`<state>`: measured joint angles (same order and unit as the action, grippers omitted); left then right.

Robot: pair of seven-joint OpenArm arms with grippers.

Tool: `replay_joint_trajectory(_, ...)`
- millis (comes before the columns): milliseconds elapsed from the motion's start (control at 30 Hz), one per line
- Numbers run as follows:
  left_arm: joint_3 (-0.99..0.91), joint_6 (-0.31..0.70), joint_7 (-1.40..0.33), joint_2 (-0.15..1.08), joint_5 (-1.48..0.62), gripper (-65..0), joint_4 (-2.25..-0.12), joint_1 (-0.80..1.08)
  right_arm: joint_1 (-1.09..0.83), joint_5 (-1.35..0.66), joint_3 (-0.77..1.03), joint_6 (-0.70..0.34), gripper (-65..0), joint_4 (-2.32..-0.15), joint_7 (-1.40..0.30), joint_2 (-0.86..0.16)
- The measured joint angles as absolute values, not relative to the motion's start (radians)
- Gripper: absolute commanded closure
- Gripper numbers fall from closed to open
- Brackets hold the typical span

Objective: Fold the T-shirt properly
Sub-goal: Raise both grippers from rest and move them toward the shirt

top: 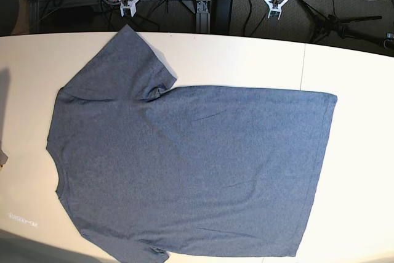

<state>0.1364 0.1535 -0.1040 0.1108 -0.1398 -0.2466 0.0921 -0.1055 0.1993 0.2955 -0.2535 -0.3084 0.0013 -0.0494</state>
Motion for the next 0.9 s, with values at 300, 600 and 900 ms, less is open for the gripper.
replay_joint_trajectory(300,0.137,0.162,-0.171,0.184,-0.139,-12.4,-0.488,0.237,-0.213,0.198,0.13,-0.259,0.0,-0.452,0.017,-0.062)
replay_joint_trajectory(600,0.139,0.165,-0.179,0.269,-0.139,-12.4,-0.969,0.505,-0.476,0.06,0.045,-0.276,0.0,-0.823,0.011,-0.179)
replay_joint_trajectory(900,0.122,0.279,-0.208,0.33,-0.195,-12.4,-1.332,0.672,-0.742,-0.019,0.043,-0.285,0.0,-1.231,0.008,-0.337)
